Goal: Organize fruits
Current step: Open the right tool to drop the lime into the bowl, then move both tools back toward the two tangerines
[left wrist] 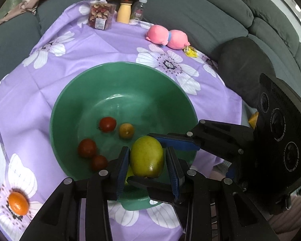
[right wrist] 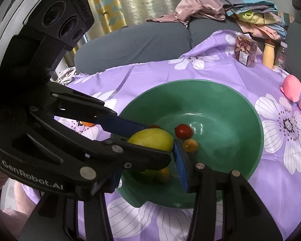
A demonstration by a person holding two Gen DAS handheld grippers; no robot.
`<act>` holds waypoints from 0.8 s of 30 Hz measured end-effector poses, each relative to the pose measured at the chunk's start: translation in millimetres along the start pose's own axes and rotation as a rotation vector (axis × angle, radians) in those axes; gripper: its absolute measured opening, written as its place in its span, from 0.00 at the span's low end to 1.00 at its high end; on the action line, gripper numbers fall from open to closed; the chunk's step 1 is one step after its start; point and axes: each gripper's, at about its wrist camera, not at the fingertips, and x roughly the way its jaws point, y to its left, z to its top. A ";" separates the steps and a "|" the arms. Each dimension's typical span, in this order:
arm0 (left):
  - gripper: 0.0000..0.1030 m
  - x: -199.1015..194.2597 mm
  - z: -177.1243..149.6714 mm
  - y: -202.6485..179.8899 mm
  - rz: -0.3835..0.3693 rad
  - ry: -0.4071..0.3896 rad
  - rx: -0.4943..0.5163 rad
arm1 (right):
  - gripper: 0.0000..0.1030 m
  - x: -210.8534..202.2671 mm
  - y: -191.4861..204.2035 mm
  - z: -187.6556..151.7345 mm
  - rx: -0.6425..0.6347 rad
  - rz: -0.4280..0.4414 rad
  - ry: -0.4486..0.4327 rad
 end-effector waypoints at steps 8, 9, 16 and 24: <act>0.78 -11.7 -7.2 7.3 0.048 -0.024 -0.037 | 0.58 -0.5 5.2 -3.1 0.006 -0.014 0.006; 0.80 -16.4 -8.9 9.8 0.062 -0.034 -0.047 | 0.59 -1.3 6.7 -4.0 0.008 -0.014 0.007; 0.87 -42.4 -24.6 25.3 0.125 -0.090 -0.112 | 0.68 -9.3 14.3 -6.4 0.011 -0.028 -0.003; 0.93 -69.2 -56.9 36.7 0.231 -0.139 -0.180 | 0.86 -20.6 26.5 -5.4 0.006 -0.113 -0.015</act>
